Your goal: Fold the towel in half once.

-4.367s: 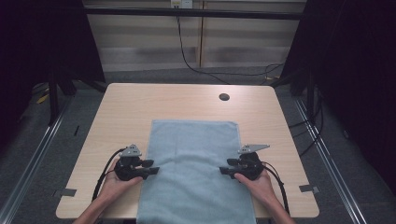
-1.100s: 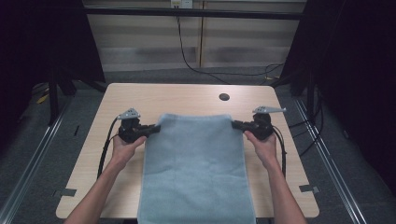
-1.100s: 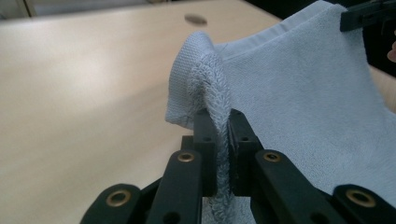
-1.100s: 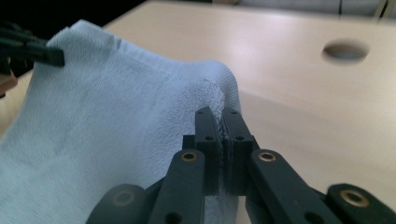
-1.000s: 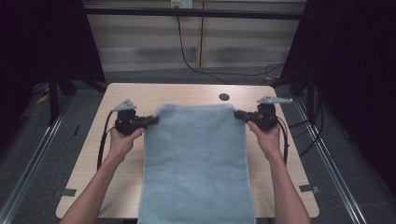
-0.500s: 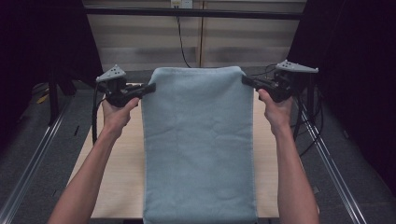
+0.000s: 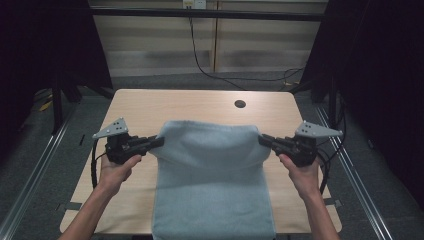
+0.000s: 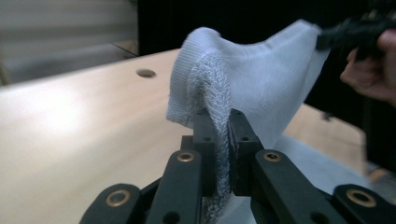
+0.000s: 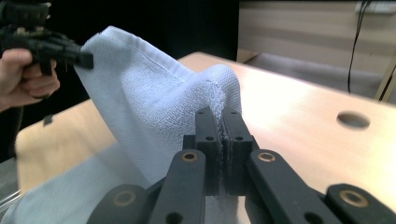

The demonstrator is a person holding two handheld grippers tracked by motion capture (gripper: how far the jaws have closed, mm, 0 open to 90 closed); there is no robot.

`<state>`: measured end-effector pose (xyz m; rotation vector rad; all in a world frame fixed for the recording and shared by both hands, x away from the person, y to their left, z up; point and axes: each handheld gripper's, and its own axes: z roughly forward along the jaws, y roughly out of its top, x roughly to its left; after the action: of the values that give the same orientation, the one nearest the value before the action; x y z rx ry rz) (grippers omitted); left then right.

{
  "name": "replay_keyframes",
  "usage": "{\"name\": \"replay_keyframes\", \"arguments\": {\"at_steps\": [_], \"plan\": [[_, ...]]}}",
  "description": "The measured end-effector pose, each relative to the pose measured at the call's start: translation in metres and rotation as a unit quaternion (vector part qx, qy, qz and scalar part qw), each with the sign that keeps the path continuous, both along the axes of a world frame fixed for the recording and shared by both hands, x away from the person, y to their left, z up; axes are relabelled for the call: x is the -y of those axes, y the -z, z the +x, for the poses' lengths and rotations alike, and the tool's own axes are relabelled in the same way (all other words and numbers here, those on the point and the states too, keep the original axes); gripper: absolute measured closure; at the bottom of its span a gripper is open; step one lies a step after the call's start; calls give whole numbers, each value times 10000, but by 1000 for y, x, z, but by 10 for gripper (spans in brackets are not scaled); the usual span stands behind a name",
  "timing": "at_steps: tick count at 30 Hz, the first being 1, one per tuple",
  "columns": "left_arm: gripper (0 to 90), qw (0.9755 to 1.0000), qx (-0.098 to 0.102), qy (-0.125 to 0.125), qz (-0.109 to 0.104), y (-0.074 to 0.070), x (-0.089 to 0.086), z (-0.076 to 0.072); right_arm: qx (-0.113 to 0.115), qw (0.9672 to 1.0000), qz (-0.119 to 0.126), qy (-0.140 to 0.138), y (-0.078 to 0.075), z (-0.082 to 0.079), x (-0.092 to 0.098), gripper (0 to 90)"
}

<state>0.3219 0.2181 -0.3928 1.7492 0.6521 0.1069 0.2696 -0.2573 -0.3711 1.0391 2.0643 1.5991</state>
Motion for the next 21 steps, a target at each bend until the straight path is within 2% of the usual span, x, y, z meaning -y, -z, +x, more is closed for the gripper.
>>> {"name": "replay_keyframes", "arguments": {"at_steps": [3, 5, 7, 10, 11, 12, 13, 14, 16, 18, 19, 21], "plan": [[845, 9999, -114, 106, 10, 10, -2, -17, -181, 9998, -61, 44, 14, -15, 5, 871], [845, 9997, -106, 161, 173, 14, -3, -32, -315, 9994, -104, 20, 22, -25, 6, 871], [844, 9989, -231, 248, 335, 21, -5, -47, -450, 9988, -175, -37, 29, -36, 6, 871], [844, 9969, -477, 353, 508, 39, -3, -64, -795, 9959, -407, -173, 50, -56, 1, 870], [844, 9954, -604, 449, 598, 48, -1, -68, -929, 9944, -468, -202, 58, -61, -1, 871], [844, 9939, -636, 491, 753, 54, 2, -71, -1043, 9929, -524, -221, 66, -66, -3, 870], [844, 9906, -793, 545, 976, 66, 6, -75, -1145, 9915, -555, -274, 72, -69, -5, 870], [844, 9879, -931, 614, 1078, 74, 8, -78, -1325, 9883, -657, -364, 82, -73, -8, 870], [844, 9840, -1097, 670, 1234, 88, 9, -82, -1593, 9823, -881, -442, 97, -80, -14, 870], [841, 9806, -1194, 735, 1369, 97, 8, -82, -1728, 9789, -983, -465, 107, -82, -15, 870], [842, 9786, -1252, 755, 1450, 102, 9, -81, -1887, 9758, -1003, -459, 112, -82, -15, 870], [841, 9763, -1337, 794, 1506, 109, 9, -77, -2004, 9714, -1188, -468, 120, -78, -18, 870]]}}
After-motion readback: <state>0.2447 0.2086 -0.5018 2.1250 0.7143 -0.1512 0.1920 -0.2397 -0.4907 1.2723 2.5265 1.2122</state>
